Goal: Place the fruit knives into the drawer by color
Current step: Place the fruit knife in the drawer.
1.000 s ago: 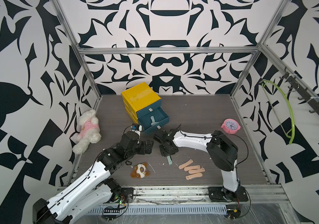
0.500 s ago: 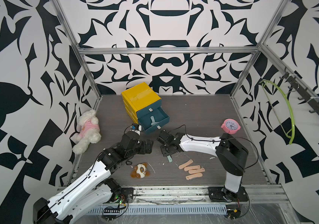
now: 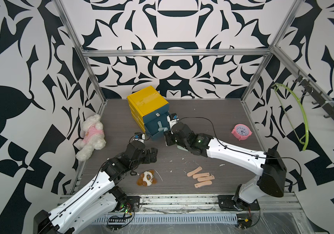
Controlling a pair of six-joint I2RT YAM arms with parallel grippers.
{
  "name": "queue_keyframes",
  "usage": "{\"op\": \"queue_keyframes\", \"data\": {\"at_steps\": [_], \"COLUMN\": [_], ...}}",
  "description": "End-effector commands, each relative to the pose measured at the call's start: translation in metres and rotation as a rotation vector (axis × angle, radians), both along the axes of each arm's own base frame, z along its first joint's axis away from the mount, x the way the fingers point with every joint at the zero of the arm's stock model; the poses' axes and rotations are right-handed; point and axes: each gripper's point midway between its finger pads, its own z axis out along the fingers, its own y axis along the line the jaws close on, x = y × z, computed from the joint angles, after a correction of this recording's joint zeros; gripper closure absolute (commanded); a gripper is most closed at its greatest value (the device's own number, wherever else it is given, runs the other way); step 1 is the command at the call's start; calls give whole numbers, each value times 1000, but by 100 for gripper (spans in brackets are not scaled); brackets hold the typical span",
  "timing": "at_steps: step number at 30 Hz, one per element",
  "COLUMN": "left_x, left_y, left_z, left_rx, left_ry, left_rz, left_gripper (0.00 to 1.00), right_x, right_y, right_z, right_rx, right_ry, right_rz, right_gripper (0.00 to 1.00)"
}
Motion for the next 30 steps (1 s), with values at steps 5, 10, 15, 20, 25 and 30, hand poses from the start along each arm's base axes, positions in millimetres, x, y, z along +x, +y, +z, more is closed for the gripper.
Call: {"op": "queue_keyframes", "data": {"at_steps": [5,10,15,20,25,30], "left_x": [-3,-4,-5,-6,-4,-2], "left_y": [5,5,3,-4,-12,-28], "left_z": [-1,1,6,16,23,30], "left_rx": [2,2,-13,-30,-31,-35], "left_ry": [17,18,11,-1,-1,9], "left_rz": [20,17,6,-36,-73,-145], "left_gripper": [1,1,1,1,1,1], "right_x": [74,102,113,109,95,70], "right_y": [8,10,13,14,6,-21], "right_z": [50,40,18,25,40,32], "right_rx": [223,304,312,328,314,293], "right_ry": [-174,-142,-80,-58,-29,102], "right_rz": [-191,-262,-276,-243,-205,-176], "right_gripper": [96,96,84,62,55,51]}}
